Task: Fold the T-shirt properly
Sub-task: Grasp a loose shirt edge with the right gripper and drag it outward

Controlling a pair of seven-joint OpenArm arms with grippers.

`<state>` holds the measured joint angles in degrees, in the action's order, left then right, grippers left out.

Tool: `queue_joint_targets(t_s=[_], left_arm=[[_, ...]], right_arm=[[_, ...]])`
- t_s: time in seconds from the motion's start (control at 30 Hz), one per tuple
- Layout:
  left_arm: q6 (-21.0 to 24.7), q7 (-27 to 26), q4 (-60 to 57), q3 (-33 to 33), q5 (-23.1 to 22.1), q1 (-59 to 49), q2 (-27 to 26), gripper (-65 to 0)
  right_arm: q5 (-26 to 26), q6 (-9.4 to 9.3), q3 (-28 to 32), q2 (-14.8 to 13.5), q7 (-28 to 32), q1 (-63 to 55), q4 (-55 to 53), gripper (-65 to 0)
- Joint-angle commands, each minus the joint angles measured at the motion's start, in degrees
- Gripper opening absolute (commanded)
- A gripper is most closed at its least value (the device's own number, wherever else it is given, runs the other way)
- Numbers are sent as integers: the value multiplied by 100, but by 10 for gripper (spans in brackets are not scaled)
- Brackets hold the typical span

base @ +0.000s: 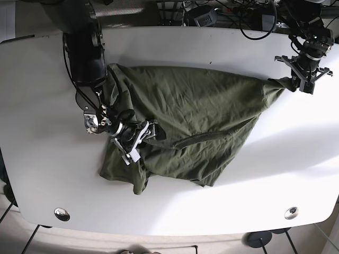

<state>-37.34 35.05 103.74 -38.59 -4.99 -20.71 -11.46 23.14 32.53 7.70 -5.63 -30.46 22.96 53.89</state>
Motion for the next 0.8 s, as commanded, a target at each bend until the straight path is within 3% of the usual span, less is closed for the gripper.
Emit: queue_joint_targets(t_s=[0.03,0.2,0.23,0.37,0.43,0.5,0.63,0.7,0.8], left_arm=[[46,-125,127,-22,-50,27,-71,-650],[46,-125,127,-22,-50,27,-71,-650],[46,-125,127,-22,-50,27,-71,-650],[46,-125,127,-22,-50,27,-71,-650],[46,-125,127,-22,-50,27,-71,-650],[46,-125,127,-22,-41,27,-71,-650],[46,-125,127,-22,-41,27,-71,-650],[46,-125,127,-31,-41,27,-71,-650],[46,-125,127,-31,-41,27,-71,-650]], right_arm=[[82,74,-19,66,8,-76,330,-162],[64,56,-28,198,8,-472,743,-187],[56,48,-28,198,26,-481,734,-227],[64,48,-28,198,35,-472,734,-495],[64,48,-28,198,35,-463,734,-577],[56,48,-28,198,26,-463,743,-561],[73,48,-28,216,26,-463,752,-393],[29,48,-36,383,35,-446,752,-300],[29,39,-28,471,26,-261,717,-262]])
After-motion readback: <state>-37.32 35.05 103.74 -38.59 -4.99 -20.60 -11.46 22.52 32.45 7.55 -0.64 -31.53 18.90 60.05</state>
